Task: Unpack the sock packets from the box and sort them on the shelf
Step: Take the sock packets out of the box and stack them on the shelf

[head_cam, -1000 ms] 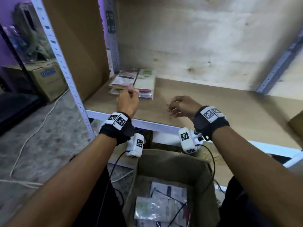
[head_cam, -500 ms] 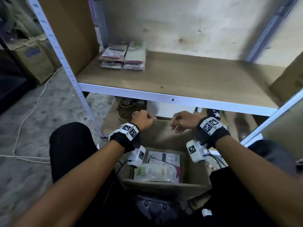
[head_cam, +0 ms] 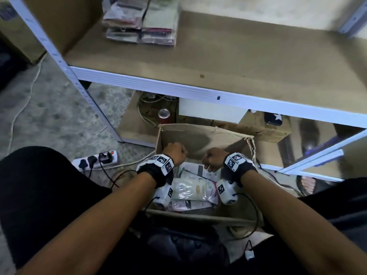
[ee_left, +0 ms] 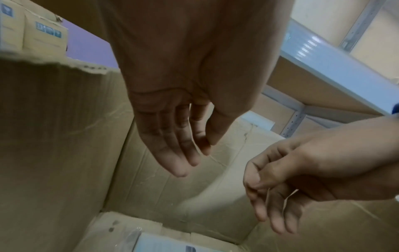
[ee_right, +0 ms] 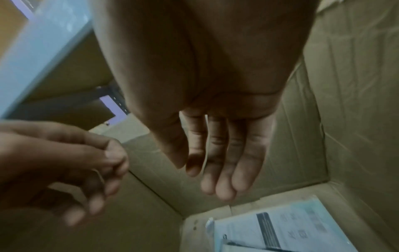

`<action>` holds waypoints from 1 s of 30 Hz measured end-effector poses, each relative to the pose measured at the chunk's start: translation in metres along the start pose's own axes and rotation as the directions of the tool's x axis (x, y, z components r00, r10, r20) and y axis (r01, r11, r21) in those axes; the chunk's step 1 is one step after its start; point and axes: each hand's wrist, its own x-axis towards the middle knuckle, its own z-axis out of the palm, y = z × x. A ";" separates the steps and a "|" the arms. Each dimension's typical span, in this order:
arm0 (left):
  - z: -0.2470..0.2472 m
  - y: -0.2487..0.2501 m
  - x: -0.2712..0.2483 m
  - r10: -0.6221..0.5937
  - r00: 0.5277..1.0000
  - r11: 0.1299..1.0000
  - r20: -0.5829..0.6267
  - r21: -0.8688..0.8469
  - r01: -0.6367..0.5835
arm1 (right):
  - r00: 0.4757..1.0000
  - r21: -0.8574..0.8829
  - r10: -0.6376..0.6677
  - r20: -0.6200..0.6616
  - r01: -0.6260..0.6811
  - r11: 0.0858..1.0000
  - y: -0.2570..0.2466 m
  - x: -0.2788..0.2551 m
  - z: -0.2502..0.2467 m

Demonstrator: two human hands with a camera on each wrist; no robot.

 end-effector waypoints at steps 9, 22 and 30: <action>0.023 -0.020 0.021 -0.124 0.991 0.987 0.057 0.115 0.117 | 1.000 -0.444 0.011 0.014 -0.003 0.896 0.018 0.066 0.053; 0.054 -0.037 0.054 -0.193 0.966 0.951 0.174 0.275 0.141 | 0.988 -0.616 -0.122 0.098 0.157 0.772 0.043 0.102 0.114; 0.065 -0.044 0.061 -0.224 0.962 0.930 0.156 0.328 0.163 | 0.989 -0.624 -0.135 0.063 0.145 0.768 0.048 0.096 0.134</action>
